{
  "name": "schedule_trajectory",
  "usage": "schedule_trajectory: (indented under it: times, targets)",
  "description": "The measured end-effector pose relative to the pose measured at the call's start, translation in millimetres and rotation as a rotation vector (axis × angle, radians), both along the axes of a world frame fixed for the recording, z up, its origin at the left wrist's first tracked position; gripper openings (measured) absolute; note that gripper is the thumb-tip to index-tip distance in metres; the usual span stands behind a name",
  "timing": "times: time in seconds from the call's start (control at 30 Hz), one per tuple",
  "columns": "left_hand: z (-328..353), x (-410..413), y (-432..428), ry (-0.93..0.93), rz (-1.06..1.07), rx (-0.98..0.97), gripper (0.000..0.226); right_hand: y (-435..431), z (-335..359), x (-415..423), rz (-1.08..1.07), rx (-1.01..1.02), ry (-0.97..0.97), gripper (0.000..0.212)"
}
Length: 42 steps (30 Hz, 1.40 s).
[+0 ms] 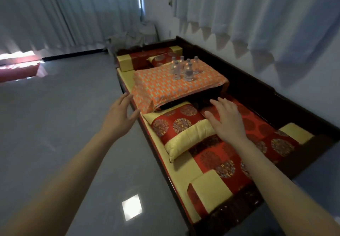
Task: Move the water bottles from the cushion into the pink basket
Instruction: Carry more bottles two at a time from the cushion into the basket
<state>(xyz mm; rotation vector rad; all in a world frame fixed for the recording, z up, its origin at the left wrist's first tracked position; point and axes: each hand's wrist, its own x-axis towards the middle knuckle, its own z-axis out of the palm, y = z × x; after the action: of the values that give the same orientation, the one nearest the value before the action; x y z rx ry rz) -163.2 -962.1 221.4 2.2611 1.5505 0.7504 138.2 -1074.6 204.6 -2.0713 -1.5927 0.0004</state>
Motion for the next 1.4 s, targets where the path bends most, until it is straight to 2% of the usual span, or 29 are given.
schedule_trajectory:
  times: [0.3,0.47,0.77,1.13,1.27,1.4]
  targets:
    - [-5,-57,124,0.003,0.119,0.012,0.06,160,-13,-62,0.136,-0.002,-0.001,0.06]
    - [-7,-58,218,0.032,0.134,0.008,0.06,257,-27,-70,0.137,-0.028,0.049,0.061]
    - [-14,-73,361,0.01,0.163,-0.041,0.061,416,-32,-77,0.168,-0.043,0.014,0.064]
    - [-44,-63,575,0.041,0.0,-0.07,0.061,588,-66,-63,-0.039,-0.051,0.048,0.053]
    - [-60,-57,663,0.088,-0.097,-0.106,0.062,651,-74,-59,-0.14,-0.042,0.059,0.066]
    - [-79,-37,737,0.139,-0.169,-0.173,0.061,694,-93,-51,-0.23,-0.059,0.116,0.062]
